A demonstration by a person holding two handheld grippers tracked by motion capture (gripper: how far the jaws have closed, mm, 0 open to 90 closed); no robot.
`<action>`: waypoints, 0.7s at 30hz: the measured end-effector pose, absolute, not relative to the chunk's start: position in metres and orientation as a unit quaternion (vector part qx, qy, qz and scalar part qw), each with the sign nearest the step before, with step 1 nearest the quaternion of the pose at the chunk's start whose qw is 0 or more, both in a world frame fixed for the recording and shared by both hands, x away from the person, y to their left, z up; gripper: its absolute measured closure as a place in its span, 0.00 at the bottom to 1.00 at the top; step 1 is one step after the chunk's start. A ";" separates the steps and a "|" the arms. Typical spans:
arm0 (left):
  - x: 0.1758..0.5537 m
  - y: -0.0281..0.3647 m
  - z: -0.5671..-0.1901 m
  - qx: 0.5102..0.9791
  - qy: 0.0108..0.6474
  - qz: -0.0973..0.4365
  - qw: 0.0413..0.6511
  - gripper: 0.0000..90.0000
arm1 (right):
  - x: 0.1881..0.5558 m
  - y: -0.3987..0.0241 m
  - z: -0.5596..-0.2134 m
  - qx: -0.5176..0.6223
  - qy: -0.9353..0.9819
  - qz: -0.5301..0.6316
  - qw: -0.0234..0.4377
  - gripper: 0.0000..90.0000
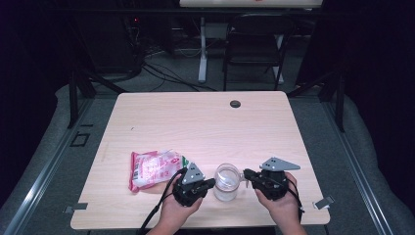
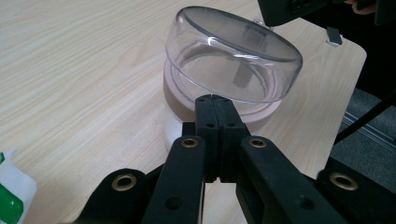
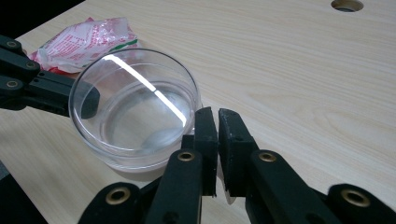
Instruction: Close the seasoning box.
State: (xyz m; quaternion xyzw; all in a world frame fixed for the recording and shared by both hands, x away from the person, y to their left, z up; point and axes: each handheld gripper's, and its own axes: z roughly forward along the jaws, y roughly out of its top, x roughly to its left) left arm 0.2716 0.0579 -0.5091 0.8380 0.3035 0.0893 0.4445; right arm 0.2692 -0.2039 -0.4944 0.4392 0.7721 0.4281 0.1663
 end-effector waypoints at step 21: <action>0.278 0.051 -0.490 0.835 0.296 0.093 0.453 0.99 | 0.251 -0.198 -0.479 0.401 0.782 0.449 0.161 0.76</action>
